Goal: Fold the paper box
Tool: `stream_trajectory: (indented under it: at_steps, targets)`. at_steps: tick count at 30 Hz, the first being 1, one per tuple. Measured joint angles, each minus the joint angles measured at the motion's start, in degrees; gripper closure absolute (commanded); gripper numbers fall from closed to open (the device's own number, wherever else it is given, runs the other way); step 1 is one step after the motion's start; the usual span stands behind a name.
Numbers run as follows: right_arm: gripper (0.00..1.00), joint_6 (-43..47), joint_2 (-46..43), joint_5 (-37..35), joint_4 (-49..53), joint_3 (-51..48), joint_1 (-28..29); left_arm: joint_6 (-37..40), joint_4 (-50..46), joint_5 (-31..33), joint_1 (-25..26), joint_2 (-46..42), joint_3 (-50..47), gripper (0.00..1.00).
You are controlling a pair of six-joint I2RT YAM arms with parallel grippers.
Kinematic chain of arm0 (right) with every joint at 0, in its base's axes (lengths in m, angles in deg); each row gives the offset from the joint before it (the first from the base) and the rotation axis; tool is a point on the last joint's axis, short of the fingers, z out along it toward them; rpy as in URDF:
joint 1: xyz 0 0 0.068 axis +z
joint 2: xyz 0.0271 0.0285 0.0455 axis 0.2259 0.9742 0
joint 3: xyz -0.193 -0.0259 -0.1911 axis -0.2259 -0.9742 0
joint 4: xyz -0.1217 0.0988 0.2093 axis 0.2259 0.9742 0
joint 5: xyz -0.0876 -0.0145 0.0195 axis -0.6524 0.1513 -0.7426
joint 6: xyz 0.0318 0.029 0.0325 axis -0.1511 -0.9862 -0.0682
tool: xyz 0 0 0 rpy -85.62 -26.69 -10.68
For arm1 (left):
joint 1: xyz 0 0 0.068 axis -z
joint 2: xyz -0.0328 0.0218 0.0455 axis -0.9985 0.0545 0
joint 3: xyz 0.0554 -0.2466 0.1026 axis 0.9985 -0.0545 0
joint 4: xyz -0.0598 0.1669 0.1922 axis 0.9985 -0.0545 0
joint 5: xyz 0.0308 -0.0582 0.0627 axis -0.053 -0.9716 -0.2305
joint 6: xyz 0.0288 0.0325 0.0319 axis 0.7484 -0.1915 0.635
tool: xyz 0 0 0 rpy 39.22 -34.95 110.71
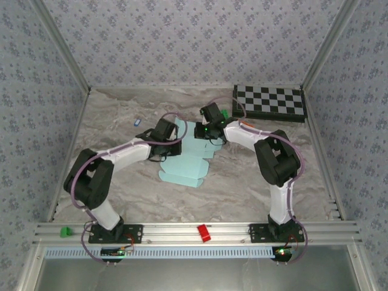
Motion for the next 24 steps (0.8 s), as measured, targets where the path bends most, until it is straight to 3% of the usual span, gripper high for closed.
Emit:
stream_trajectory:
  at_steps: [12, 24]
  targets:
    - [0.71, 12.2, 9.2, 1.7, 10.5, 16.3, -5.9, -0.5, 0.7, -0.4, 0.0, 6.8, 1.0, 1.0]
    - [0.5, 23.7, 13.3, 6.3, 15.5, 22.9, -6.6, 6.9, 0.9, 1.6, 0.0, 7.0, 0.9, 1.0]
